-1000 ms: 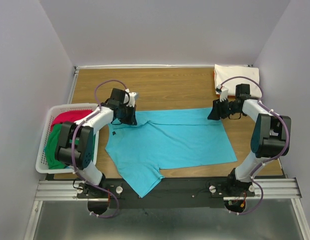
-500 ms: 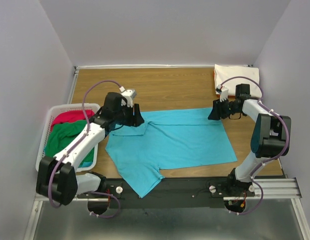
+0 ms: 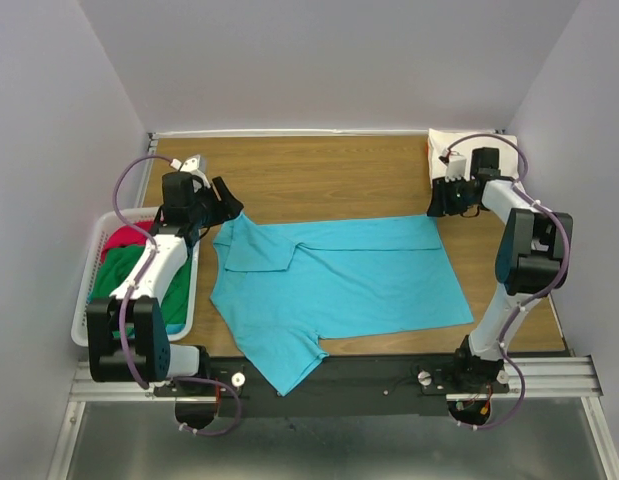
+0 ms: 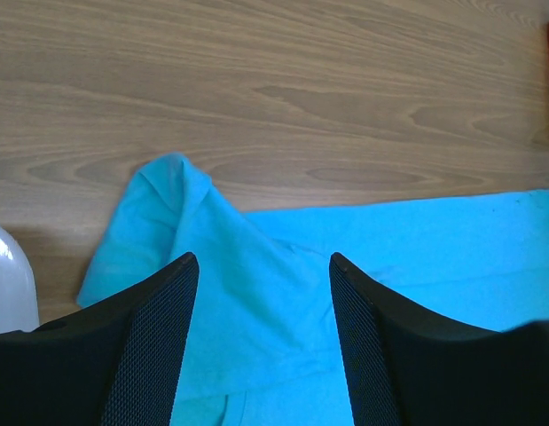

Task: Fold and stack the t-shirts
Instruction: Fold the tshirt

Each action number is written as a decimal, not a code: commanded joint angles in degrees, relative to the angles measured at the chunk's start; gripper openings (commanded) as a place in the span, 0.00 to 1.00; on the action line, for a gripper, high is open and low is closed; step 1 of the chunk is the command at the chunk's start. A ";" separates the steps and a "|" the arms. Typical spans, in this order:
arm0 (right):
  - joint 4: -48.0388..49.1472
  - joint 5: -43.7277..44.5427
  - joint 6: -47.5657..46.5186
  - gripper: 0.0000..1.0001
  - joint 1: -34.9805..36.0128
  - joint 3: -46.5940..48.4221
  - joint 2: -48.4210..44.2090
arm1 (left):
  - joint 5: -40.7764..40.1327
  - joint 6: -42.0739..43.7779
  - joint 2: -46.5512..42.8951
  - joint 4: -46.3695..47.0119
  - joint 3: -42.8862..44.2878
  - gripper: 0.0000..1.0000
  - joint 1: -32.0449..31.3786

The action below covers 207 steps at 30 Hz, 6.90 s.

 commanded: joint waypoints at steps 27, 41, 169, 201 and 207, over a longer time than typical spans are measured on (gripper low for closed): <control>2.93 4.45 2.88 0.01 -6.66 1.01 -0.96 | 3.57 -0.71 16.64 6.49 10.65 0.60 4.63; 3.90 3.66 3.49 0.01 -6.84 -0.67 0.28 | 4.46 4.29 33.87 -2.46 24.37 0.39 0.40; 4.78 -0.21 3.49 0.01 -9.21 -3.83 0.54 | 8.84 -10.64 12.25 12.73 -6.65 0.00 -1.35; 4.78 0.49 3.32 0.01 -9.21 -3.83 1.16 | 4.81 -13.20 8.80 14.87 -7.91 0.49 -0.39; 4.78 0.40 3.23 0.01 -9.21 -3.83 1.24 | 3.49 -10.47 15.06 11.59 -4.46 0.50 -0.39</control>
